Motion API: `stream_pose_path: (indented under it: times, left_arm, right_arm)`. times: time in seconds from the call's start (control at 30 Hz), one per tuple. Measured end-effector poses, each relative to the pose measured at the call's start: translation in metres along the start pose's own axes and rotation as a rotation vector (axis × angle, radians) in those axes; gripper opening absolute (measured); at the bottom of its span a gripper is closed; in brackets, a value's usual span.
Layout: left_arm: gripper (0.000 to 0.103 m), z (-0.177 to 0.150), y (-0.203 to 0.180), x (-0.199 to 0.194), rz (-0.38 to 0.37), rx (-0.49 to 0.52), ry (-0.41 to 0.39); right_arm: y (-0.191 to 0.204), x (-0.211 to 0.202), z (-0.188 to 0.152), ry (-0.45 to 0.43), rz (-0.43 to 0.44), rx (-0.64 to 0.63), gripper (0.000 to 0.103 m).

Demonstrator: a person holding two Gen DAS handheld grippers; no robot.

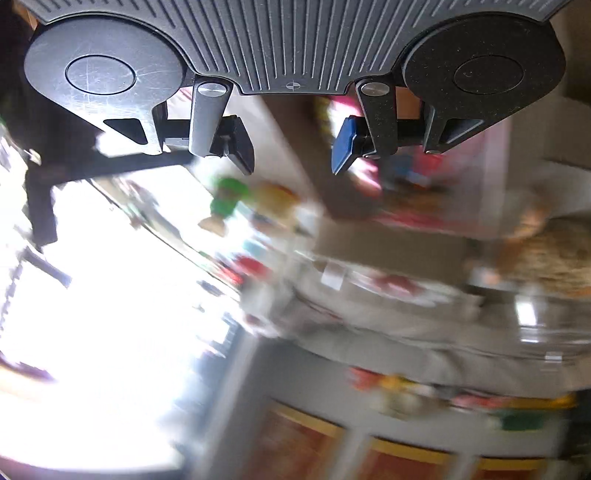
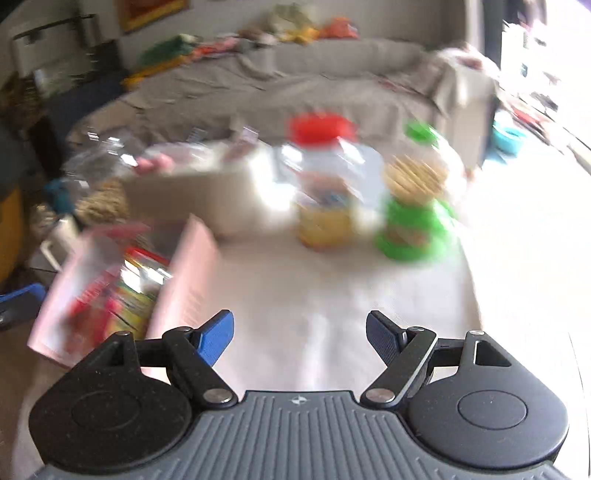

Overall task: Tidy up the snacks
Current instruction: 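Grasp the red-lidded spoon-shaped cup with the left tool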

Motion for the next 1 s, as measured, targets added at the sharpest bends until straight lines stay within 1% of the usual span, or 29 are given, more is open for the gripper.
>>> stream_pose_path:
  times: [0.07, 0.13, 0.23, 0.3, 0.37, 0.43, 0.47, 0.53, 0.57, 0.63, 0.7, 0.77, 0.87, 0.9, 0.97, 1.0]
  left_arm:
    - [0.052, -0.016, -0.022, 0.014, -0.034, 0.036, 0.063]
    - [0.052, -0.035, -0.039, 0.028, -0.047, 0.069, 0.115]
    - [0.052, -0.065, -0.058, 0.045, -0.049, 0.125, 0.189]
    - [0.052, -0.078, -0.064, 0.055, -0.038, 0.143, 0.220]
    - [0.052, -0.088, -0.067, 0.062, -0.019, 0.151, 0.231]
    - [0.052, -0.092, -0.069, 0.069, -0.004, 0.158, 0.242]
    - [0.052, -0.093, -0.070, 0.073, 0.002, 0.160, 0.246]
    - [0.052, -0.094, -0.074, 0.082, 0.010, 0.171, 0.249]
    - [0.052, -0.096, -0.077, 0.087, 0.018, 0.178, 0.250]
    - [0.052, -0.099, -0.084, 0.097, 0.030, 0.195, 0.247]
    - [0.052, -0.103, -0.090, 0.109, 0.041, 0.227, 0.240]
    - [0.051, -0.108, -0.093, 0.121, 0.064, 0.256, 0.253]
    - [0.046, -0.116, -0.093, 0.133, 0.072, 0.265, 0.297]
    - [0.046, -0.117, -0.092, 0.136, 0.073, 0.271, 0.297]
    - [0.039, -0.118, -0.093, 0.131, 0.072, 0.287, 0.292]
    - [0.032, -0.118, -0.092, 0.128, 0.073, 0.290, 0.294]
  right_arm:
    - [-0.015, -0.001, -0.019, 0.013, -0.013, 0.026, 0.080]
    - [-0.023, -0.002, -0.036, 0.023, -0.022, 0.040, 0.079]
    - [-0.024, -0.005, -0.060, 0.021, -0.024, 0.038, 0.080]
    - [-0.021, -0.006, -0.076, 0.029, -0.015, 0.025, 0.079]
    - [-0.018, -0.006, -0.090, 0.034, -0.024, 0.005, 0.079]
    - [-0.021, -0.014, -0.105, -0.010, -0.029, 0.022, 0.080]
    - [-0.023, -0.019, -0.111, -0.018, -0.030, 0.040, 0.080]
    - [-0.032, -0.025, -0.121, -0.026, -0.070, 0.095, 0.079]
    - [-0.036, -0.028, -0.128, -0.028, -0.105, 0.117, 0.079]
    - [-0.042, -0.031, -0.140, -0.037, -0.151, 0.141, 0.079]
    - [-0.044, -0.036, -0.155, -0.050, -0.153, 0.163, 0.079]
    - [-0.040, -0.043, -0.165, -0.082, -0.163, 0.149, 0.079]
    - [-0.030, -0.049, -0.174, -0.111, -0.181, 0.105, 0.080]
    - [-0.029, -0.050, -0.174, -0.117, -0.183, 0.097, 0.080]
    - [-0.029, -0.048, -0.172, -0.117, -0.180, 0.093, 0.080]
    - [-0.030, -0.044, -0.171, -0.104, -0.177, 0.096, 0.080]
Point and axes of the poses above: each gripper's, at about its wrist camera, not at the fingertips, and x roughly the way its jaws point, y to its left, z to its top, the point moved 2 cm from there along x, roughly the way its jaws point, and after that the axes turned 11 degrees about -x, right-handed, at the moved point
